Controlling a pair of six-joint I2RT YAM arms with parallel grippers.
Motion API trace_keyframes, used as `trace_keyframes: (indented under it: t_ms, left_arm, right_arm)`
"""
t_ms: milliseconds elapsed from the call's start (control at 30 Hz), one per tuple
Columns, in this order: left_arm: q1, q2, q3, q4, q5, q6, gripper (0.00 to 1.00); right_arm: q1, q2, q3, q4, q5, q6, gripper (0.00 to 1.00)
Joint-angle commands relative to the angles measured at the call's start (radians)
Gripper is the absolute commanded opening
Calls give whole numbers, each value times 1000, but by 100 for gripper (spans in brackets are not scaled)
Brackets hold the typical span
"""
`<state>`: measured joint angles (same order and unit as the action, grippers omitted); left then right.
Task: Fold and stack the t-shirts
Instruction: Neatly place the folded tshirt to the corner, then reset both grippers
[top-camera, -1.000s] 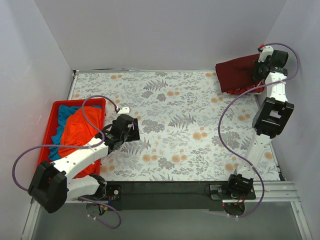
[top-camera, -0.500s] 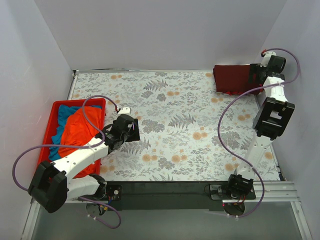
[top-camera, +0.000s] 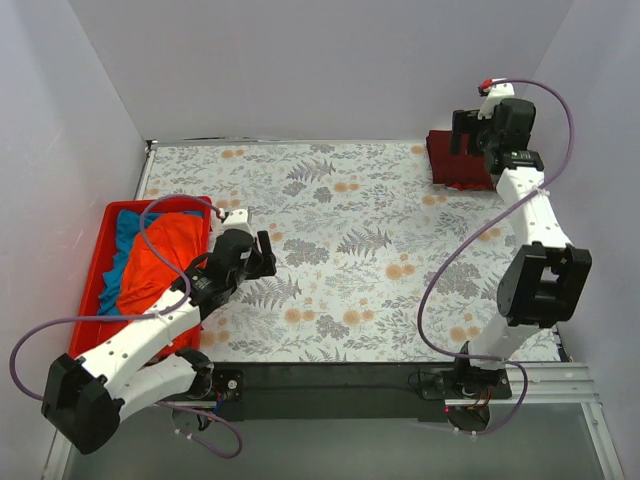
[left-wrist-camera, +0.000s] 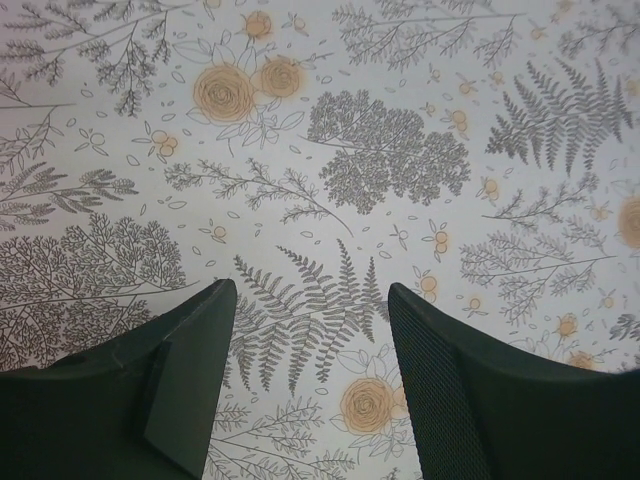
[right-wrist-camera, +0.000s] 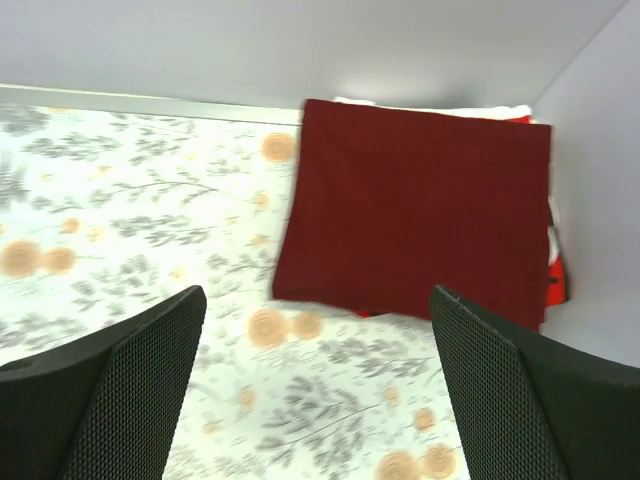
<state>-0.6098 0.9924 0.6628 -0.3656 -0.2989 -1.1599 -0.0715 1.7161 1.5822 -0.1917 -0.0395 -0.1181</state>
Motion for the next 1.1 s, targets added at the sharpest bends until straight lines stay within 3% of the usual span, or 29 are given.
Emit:
trace_keyframes:
  t_ms: [0,367,600,733,1067]
  left_arm:
    - [-1,-99,4,1,-43,-3,61]
    - [1,-346,-6,-38,-184,-26,65]
    - [-1,-526,0,-154,-255,-23,71]
    - [-1,-584,-9,-197,-313,-32,75]
    - [1,-595,-23,-207,-321,-78,77]
  right_arm:
    - [9,-156,-123,21,-19,110,98]
    - [15,-867,-479,-166,-68,153,98]
    - [193,-1347,-721,-178,87,121,98]
    - [228,-1504,-853,-209,200,126,98]
    - [237,-1578,-1025,-172,90,210,98]
